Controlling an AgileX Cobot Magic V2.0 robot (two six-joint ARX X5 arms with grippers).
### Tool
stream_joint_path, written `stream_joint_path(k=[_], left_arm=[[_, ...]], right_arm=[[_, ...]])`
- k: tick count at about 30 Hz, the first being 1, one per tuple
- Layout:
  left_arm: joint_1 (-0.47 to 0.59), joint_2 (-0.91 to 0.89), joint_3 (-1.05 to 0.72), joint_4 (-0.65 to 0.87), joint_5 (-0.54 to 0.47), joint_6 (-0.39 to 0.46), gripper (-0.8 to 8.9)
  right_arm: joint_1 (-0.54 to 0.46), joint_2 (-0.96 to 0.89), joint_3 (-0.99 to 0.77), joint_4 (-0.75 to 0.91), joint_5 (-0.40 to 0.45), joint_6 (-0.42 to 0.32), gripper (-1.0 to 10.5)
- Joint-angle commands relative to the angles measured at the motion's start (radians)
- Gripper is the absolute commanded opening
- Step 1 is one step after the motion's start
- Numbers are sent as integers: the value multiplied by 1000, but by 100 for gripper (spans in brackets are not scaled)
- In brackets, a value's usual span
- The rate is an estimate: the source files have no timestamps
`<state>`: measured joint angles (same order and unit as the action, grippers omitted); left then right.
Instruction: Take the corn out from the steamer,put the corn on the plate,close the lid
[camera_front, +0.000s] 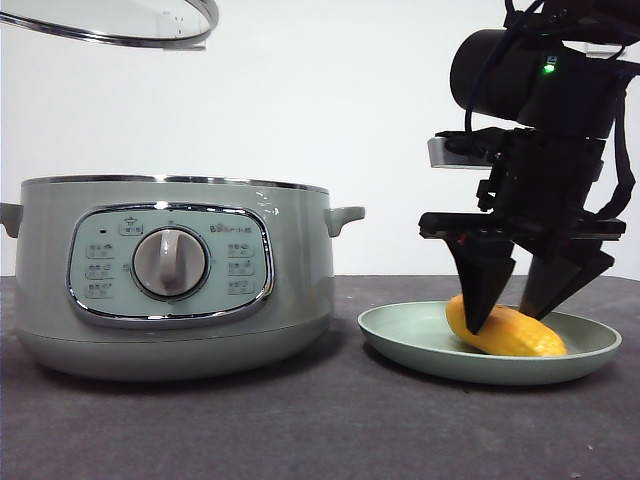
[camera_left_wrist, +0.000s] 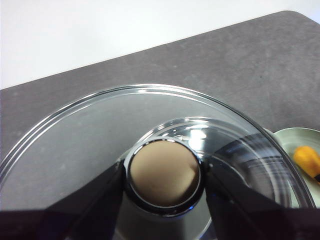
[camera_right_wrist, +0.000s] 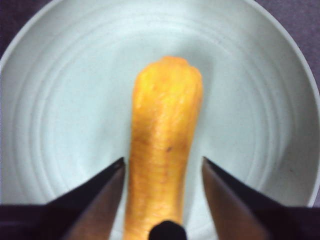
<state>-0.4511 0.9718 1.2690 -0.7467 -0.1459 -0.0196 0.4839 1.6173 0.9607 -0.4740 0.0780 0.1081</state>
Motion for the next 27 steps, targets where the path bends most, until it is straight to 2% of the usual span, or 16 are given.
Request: stream_joint_path(k=[1,13,18,27], left_arm=[[-2,5,11,66,23,-6,-9],[-2,163,11,150,81,-14,-9],[-2,262,11,200,151,-37,-9],[-22,397,11,222,152,-40,-9]], right_arm=[[2,-9,-7,1,0,-1,320],[0,-276,-7,-69,6,14,315],[-1,-384,-7,-87,8,14,315],[-48,-475,-7,-119,10,14,314]])
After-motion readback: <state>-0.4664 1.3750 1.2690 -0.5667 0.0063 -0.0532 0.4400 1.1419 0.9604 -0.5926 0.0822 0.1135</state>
